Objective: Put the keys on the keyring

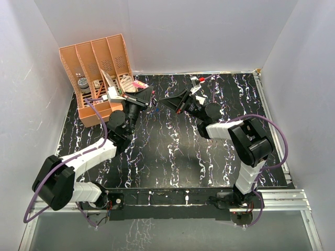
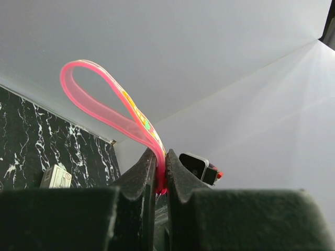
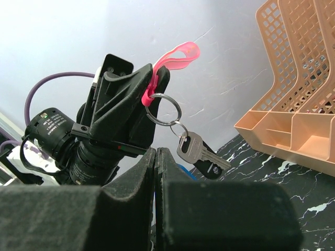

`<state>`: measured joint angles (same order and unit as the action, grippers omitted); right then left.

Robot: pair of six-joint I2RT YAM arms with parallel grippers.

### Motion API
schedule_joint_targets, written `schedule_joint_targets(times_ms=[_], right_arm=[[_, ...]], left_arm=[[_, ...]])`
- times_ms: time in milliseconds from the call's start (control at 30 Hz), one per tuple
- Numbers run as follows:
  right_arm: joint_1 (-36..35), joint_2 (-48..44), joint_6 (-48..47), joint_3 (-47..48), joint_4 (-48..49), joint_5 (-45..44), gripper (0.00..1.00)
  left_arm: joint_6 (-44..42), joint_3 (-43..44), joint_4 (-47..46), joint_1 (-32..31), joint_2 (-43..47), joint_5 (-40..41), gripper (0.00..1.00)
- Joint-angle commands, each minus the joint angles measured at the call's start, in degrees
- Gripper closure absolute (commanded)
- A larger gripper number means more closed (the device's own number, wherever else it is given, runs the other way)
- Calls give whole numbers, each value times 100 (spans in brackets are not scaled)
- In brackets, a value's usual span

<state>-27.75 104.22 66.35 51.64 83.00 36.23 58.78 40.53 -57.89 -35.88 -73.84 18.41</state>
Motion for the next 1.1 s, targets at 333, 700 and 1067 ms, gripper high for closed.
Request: schedule_joint_targets(times_ms=[333, 700, 1067], right_arm=[[-17, -388, -147, -2, 2114, 147, 100], [-14, -412, -184, -25, 2114, 167, 100], [-15, -562, -225, -63, 2115, 174, 100]], left_arm=[[106, 166, -140, -33, -32, -281, 100], [192, 139, -145, -33, -62, -347, 100], [263, 136, -126, -40, -130, -435, 100]])
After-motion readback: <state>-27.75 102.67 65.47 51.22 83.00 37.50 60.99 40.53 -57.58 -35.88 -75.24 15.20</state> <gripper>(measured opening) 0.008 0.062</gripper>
